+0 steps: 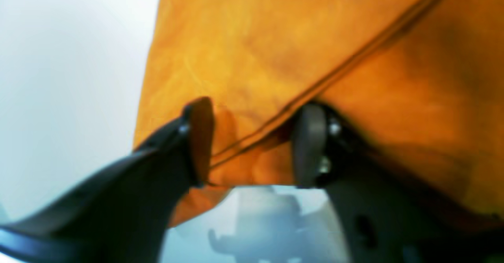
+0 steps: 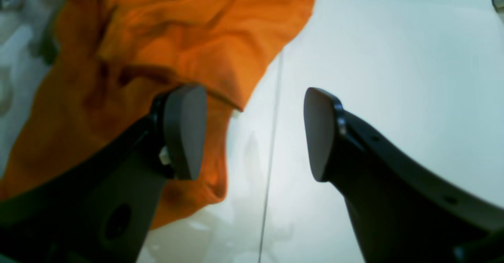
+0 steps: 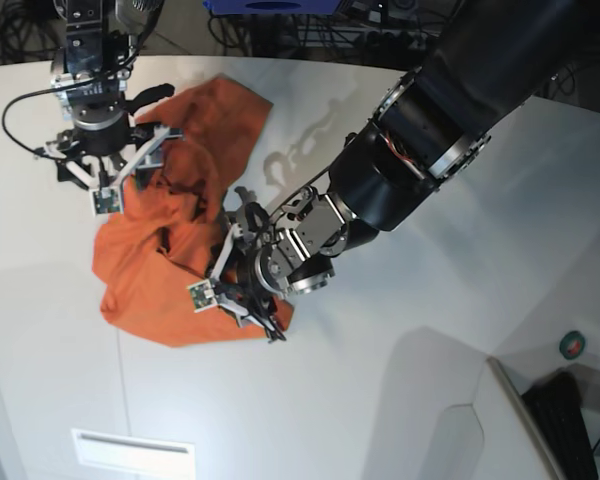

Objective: Layout the t-shirt on the table in an organized manner, then fold the t-shirt properly
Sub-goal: 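Grasp the shirt with the left gripper and pull it away from the right gripper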

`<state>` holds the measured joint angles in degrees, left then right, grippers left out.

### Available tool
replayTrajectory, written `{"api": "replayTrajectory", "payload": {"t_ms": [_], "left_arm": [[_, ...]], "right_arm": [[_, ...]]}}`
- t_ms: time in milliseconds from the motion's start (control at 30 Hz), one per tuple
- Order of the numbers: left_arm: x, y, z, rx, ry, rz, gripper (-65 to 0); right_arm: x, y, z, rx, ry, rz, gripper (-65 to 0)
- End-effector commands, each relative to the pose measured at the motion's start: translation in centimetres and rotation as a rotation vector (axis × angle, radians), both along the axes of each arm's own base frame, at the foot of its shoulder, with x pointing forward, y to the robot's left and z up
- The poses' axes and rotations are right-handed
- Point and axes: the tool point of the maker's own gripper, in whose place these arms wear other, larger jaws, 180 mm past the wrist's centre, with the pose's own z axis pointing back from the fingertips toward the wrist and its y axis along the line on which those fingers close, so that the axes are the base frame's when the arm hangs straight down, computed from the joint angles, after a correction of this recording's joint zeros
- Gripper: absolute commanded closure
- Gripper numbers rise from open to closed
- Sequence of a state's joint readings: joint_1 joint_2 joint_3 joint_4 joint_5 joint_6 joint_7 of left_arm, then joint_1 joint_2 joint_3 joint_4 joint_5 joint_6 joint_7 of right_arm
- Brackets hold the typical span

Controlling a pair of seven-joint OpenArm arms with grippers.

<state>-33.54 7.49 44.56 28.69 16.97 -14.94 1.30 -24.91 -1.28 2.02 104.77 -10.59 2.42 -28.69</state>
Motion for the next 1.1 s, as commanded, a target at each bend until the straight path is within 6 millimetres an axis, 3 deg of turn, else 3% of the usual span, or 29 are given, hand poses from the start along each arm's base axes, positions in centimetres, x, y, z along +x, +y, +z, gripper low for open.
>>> {"api": "replayTrajectory", "payload": {"t_ms": [0, 100, 233, 433, 533, 633, 700, 800, 900, 1067], "left_arm": [[2.0, -1.6, 2.8, -0.047, -0.063, -0.007, -23.7], [2.5, -1.8, 3.4, -0.079, -0.054, 0.015, -16.9], [3.6, -1.9, 4.7, -0.132, -0.044, 0.056, 0.0], [4.5, -1.0, 4.9, -0.143, 0.056, 0.178, 0.0], [5.2, -1.1, 6.6, -0.225, 0.083, 0.229, 0.0], [6.9, 0.9, 9.4, -0.296, 0.096, 0.320, 0.0], [7.6, 3.0, 11.0, -0.319, 0.095, 0.384, 0.0], [7.9, 6.6, 13.3, -0.325, 0.047, 0.445, 0.0], [7.0, 9.9, 14.2, -0.258, -0.041, 0.480, 0.0], [4.4, 15.0, 15.1, -0.128, -0.140, 0.594, 0.0]], "right_arm": [[1.0, 0.5, 1.0, 0.006, -0.050, 0.008, -37.7], [0.8, 1.0, 0.8, 0.016, -0.043, 0.011, -37.7], [0.7, 2.4, 0.0, 0.028, -0.022, 0.051, -37.5], [1.6, 3.0, -1.7, 0.035, 0.008, 0.064, -37.5], [2.9, 3.1, -1.3, 0.034, -0.013, 0.064, -37.5], [4.4, 3.0, -1.9, 0.031, -0.010, 0.065, -37.5], [4.9, 2.6, -3.4, 0.021, 0.027, 0.064, -36.3], [5.1, 2.4, -5.4, 0.011, 0.081, 0.067, -23.6], [4.4, 1.4, -6.8, -0.011, 0.126, 0.070, -1.7], [2.4, 1.0, -7.7, -0.023, 0.163, 0.072, 0.0]]}}
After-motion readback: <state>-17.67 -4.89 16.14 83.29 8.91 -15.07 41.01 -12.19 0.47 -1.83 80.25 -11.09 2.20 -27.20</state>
